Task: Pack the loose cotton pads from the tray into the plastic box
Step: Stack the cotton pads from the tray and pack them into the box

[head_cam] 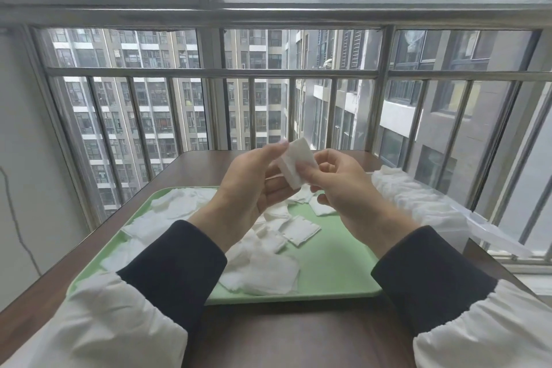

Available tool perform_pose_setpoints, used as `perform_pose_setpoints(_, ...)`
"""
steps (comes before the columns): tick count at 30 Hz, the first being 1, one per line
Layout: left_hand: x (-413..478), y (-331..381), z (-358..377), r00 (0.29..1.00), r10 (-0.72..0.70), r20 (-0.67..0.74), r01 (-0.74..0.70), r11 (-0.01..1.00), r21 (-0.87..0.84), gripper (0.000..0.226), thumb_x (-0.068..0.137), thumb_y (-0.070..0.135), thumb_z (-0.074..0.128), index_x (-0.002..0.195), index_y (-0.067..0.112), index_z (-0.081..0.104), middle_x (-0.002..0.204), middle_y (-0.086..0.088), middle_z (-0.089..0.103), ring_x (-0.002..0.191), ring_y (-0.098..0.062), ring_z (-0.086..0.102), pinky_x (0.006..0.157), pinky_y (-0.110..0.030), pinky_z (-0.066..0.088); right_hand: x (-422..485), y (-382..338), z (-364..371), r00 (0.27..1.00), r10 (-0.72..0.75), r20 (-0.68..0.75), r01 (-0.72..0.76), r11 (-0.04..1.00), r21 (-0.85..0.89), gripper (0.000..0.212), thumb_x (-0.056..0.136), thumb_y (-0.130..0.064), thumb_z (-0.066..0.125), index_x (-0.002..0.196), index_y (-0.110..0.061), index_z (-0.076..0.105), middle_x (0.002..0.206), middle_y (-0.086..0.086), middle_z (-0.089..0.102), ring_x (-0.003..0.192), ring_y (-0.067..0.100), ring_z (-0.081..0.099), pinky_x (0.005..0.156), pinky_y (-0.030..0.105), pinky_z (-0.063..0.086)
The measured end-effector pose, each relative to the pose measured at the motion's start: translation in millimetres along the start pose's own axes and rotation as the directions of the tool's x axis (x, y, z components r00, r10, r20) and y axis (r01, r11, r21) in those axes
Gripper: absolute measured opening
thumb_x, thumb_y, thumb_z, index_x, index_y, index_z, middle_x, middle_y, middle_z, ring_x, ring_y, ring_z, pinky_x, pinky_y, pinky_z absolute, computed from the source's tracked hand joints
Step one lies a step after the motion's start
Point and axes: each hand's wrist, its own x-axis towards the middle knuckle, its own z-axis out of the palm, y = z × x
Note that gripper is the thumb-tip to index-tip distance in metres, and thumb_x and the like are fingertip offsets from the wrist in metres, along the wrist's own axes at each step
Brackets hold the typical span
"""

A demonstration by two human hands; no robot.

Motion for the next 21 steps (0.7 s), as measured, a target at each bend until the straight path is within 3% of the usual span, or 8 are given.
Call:
perform_pose_setpoints(3,-5.3,-2.0,0.4,0.998,0.055,-0.026,-0.054,0.997,0.062,0.054,0.079,0.023,0.084,0.122,0.001,0.060,0.106,-0.014,0.076,0.097,-0.026,0.075,0.078,-0.028,0.060,-0.9,0.8,3.2,0.997,-0.074,-0.014,0.074,0.996,-0.052,0.025,0.087,-0.036,0.075,0.088,-0.019,0.056,0.083,0.001,0.063,0.061,0.002,0.055,0.055,0.015,0.043)
perform_pose_setpoints(6,-9.0,-3.0,-7.8,0.984,0.101,-0.145,-0.081,0.987,0.139,0.030,0.085,0.007,0.077,0.112,0.005,0.065,0.104,-0.012,0.075,0.094,-0.023,0.075,0.074,-0.026,0.059,-1.0,0.5,3.6,0.991,-0.133,0.009,0.132,0.968,-0.212,0.034,0.086,-0.051,0.069,0.091,-0.020,0.057,0.086,0.001,0.067,0.067,0.006,0.058,0.057,0.016,0.043)
perform_pose_setpoints(8,-11.8,-1.9,-18.6,0.966,0.103,-0.238,-0.068,0.986,0.153,0.018,0.090,0.003,0.070,0.107,0.008,0.068,0.109,-0.014,0.072,0.095,-0.023,0.074,0.072,-0.026,0.059,0.9,2.4,1.9,0.984,-0.169,0.052,0.177,0.926,-0.332,0.024,0.098,-0.043,0.058,0.092,-0.020,0.060,0.087,-0.001,0.068,0.072,0.010,0.059,0.064,0.023,0.044)
perform_pose_setpoints(10,-16.2,-1.5,-30.0,0.952,0.089,-0.293,-0.042,0.986,0.162,0.016,0.092,0.002,0.066,0.106,0.011,0.068,0.113,-0.016,0.071,0.095,-0.023,0.073,0.070,-0.026,0.059,3.1,7.7,-2.8,0.979,-0.169,0.111,0.202,0.798,-0.568,0.017,0.102,-0.021,0.050,0.093,-0.023,0.065,0.093,-0.008,0.067,0.082,0.011,0.061,0.073,0.027,0.046)
perform_pose_setpoints(13,-24.0,-2.9,-42.2,0.939,0.083,-0.334,-0.018,0.981,0.193,0.015,0.093,0.004,0.065,0.105,0.012,0.068,0.116,-0.018,0.070,0.096,-0.026,0.073,0.067,-0.025,0.059,2.9,16.3,-7.6,0.967,0.027,0.254,0.200,0.539,-0.818,0.032,0.092,-0.009,0.051,0.111,-0.030,0.067,0.109,-0.009,0.056,0.100,0.013,0.056,0.087,0.027,0.044)
perform_pose_setpoints(17,-30.0,-2.6,-48.3,0.941,0.093,-0.326,-0.025,0.978,0.209,0.015,0.093,0.004,0.064,0.105,0.011,0.068,0.112,-0.017,0.071,0.091,-0.025,0.075,0.064,-0.024,0.057,1.9,19.1,-8.0,0.931,0.246,0.270,0.134,0.458,-0.879,0.038,0.089,-0.034,0.061,0.127,-0.038,0.059,0.116,-0.008,0.043,0.111,0.017,0.050,0.096,0.033,0.043)
perform_pose_setpoints(21,-31.6,-2.0,-47.8,0.944,0.101,-0.314,-0.034,0.977,0.211,0.016,0.093,0.005,0.065,0.108,0.010,0.067,0.109,-0.016,0.073,0.088,-0.026,0.076,0.062,-0.023,0.057,3.2,20.6,-4.0,0.916,0.303,0.263,0.127,0.401,-0.907,0.043,0.088,-0.042,0.059,0.131,-0.048,0.053,0.124,-0.003,0.039,0.122,0.023,0.044,0.107,0.044,0.040)
